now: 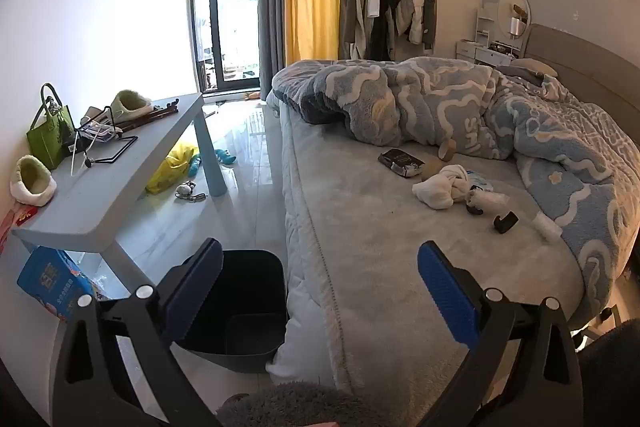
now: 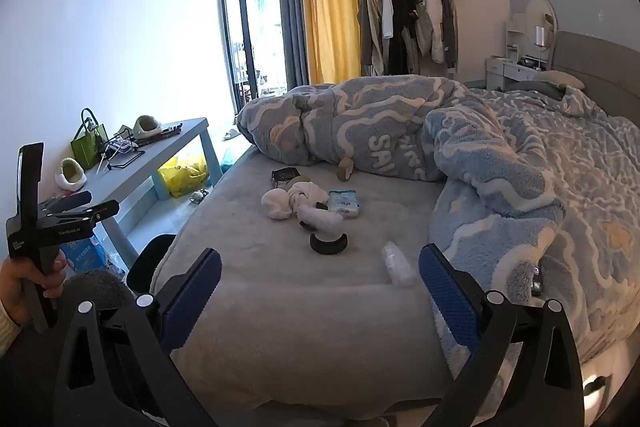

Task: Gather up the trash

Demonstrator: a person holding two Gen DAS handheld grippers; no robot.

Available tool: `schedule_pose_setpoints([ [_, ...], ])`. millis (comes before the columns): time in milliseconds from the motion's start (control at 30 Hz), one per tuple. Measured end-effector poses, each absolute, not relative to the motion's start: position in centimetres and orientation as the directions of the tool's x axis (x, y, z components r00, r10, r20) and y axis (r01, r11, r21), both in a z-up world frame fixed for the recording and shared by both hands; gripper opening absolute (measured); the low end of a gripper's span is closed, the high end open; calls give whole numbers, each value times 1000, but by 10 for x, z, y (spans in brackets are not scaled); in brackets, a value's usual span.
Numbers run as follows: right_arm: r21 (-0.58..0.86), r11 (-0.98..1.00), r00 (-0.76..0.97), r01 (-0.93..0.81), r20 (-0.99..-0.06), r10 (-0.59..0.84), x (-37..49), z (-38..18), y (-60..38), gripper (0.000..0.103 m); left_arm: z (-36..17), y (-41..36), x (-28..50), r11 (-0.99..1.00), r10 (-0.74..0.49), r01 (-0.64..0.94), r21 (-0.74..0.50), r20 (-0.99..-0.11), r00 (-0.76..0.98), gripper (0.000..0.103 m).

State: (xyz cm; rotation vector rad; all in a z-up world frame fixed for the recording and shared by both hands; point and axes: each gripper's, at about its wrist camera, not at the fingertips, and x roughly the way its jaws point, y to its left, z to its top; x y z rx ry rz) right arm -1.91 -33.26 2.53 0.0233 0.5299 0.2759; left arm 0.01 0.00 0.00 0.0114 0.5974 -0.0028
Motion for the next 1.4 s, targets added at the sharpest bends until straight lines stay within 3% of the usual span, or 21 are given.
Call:
schedule_pose_setpoints([
  [1400, 98, 963, 823, -252, -501, 267, -18, 24, -334, 100, 0, 0, 0, 1000, 2, 7, 14, -562, 827, 100],
])
